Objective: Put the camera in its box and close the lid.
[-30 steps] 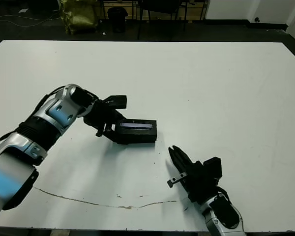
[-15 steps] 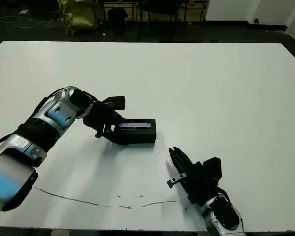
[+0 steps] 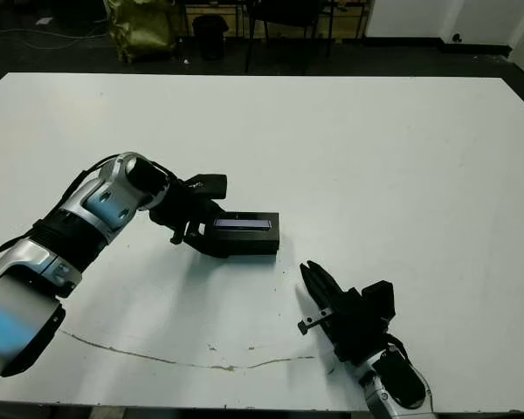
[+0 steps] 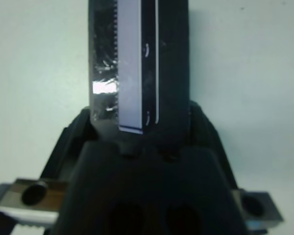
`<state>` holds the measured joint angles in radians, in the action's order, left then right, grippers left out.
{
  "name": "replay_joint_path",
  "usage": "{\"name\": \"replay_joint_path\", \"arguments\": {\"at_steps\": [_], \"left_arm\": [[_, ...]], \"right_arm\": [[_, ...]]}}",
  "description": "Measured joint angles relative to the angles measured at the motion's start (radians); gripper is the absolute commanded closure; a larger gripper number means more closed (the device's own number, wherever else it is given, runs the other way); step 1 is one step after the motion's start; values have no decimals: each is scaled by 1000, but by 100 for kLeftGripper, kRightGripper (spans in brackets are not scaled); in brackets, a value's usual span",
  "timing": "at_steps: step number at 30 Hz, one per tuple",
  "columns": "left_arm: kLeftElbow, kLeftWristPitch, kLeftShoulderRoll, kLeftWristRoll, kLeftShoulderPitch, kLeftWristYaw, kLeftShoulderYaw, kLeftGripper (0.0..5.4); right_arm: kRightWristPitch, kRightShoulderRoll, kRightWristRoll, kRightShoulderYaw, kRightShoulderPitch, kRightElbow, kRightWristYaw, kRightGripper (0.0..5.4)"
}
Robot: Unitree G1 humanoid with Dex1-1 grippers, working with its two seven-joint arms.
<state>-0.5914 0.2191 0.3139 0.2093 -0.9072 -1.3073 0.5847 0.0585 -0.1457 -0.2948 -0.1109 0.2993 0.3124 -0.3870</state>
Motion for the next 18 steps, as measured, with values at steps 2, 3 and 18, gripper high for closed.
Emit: {"name": "replay_joint_path", "arguments": {"at_steps": [2, 3, 18], "left_arm": [[28, 24, 3, 13, 1, -8, 17, 283], [42, 28, 4, 23, 3, -11, 26, 283], [58, 57, -1, 46, -16, -23, 62, 283]], "right_arm": [[0, 0, 4, -1, 0, 3, 1, 540], [0, 0, 5, -2, 1, 4, 2, 540], [12, 3, -7, -4, 2, 3, 0, 540]]}}
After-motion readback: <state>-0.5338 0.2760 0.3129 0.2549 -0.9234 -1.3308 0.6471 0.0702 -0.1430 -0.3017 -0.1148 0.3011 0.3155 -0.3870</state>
